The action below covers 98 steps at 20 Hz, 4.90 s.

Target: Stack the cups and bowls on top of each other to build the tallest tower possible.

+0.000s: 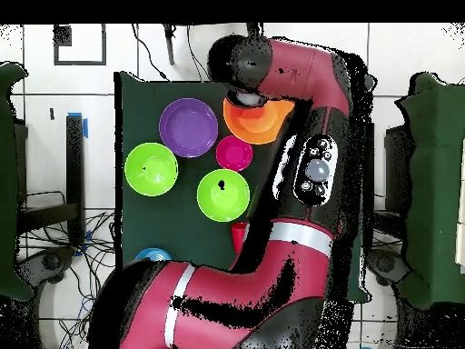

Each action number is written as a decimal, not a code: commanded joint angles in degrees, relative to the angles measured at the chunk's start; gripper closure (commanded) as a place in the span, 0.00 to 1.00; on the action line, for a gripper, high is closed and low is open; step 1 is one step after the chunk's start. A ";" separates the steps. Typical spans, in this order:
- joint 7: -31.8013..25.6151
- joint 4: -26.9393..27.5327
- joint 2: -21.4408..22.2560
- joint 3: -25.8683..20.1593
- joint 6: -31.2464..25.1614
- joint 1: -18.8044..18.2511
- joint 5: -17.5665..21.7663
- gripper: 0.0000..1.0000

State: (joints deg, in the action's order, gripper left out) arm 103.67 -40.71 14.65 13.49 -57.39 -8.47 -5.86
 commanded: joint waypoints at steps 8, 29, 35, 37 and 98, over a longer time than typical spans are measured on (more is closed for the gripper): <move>5.14 -6.57 -4.35 -5.42 3.34 2.25 1.09 0.00; 5.18 -0.30 -9.41 -5.32 3.23 0.50 -0.02 0.00; 5.45 0.05 -9.66 -5.33 3.12 0.69 -0.49 0.00; 5.06 -1.00 -9.10 -5.32 3.35 0.58 -0.45 0.00; 1.20 1.52 -9.32 -8.61 0.53 -3.25 -0.40 0.00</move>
State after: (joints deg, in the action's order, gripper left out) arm 103.67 -40.01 8.81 12.39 -56.23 -13.45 -5.88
